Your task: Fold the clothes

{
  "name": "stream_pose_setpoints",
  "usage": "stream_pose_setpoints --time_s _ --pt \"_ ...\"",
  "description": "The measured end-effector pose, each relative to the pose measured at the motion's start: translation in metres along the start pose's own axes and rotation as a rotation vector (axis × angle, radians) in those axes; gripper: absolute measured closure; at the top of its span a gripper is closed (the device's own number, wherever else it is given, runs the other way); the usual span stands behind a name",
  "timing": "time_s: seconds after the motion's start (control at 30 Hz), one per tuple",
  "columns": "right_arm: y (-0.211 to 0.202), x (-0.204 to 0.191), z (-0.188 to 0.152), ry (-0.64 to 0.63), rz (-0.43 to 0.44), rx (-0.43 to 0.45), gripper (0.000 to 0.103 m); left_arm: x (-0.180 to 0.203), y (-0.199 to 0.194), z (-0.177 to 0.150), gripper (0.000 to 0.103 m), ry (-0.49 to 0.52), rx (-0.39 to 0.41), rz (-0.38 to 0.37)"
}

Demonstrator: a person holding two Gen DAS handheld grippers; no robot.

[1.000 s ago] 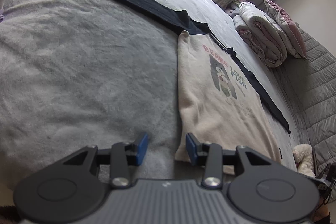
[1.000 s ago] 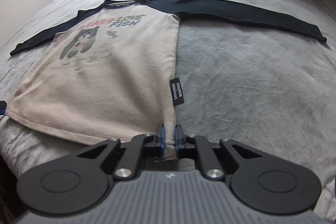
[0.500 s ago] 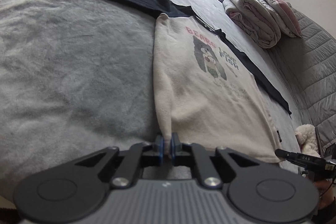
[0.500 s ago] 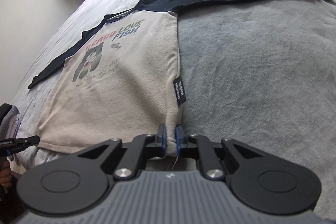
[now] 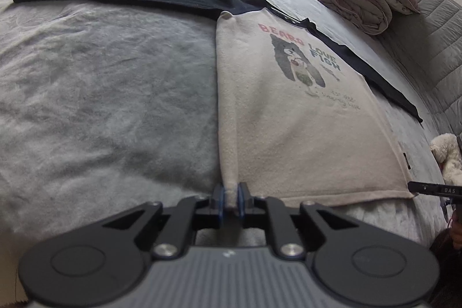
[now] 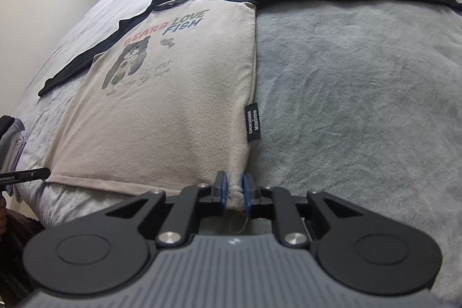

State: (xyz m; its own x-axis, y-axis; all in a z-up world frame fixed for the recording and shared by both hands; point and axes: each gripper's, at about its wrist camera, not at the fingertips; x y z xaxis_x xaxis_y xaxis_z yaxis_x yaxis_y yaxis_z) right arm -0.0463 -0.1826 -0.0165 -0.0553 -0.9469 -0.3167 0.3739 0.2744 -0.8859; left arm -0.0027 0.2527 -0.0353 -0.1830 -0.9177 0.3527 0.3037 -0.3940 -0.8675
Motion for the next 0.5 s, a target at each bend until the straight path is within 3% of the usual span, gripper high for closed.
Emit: stream_pose_setpoints --time_s 0.07,0.1,0.2,0.3,0.5 --pt "-0.005 -0.004 0.007 -0.019 -0.022 0.028 0.058 0.003 -0.008 0.007 0.070 -0.007 0.051 0.020" --pt "-0.007 -0.006 0.013 -0.030 -0.030 0.050 0.056 0.005 -0.012 0.010 0.065 -0.011 0.076 0.031" --pt "-0.012 -0.013 0.029 -0.062 -0.054 0.117 0.055 0.019 -0.022 0.029 0.061 0.008 0.157 0.036" --pt "-0.003 -0.011 0.055 -0.049 -0.074 0.160 0.055 0.048 -0.021 0.052 0.057 0.061 0.204 -0.010" --pt "0.027 0.018 0.088 0.027 -0.027 0.181 0.055 0.127 0.020 0.077 0.055 0.269 0.225 -0.107"
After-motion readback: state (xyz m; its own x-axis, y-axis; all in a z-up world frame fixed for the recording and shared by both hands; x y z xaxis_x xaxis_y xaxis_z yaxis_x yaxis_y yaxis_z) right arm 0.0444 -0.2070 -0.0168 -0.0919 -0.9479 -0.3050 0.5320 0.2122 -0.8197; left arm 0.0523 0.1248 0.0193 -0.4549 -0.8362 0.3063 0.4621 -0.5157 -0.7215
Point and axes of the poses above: each gripper's, at about its wrist camera, not at the fingertips, and y roughly the way its jaws point, x to its right, z to its top, and after that the axes turned 13 degrees about -x, right-handed
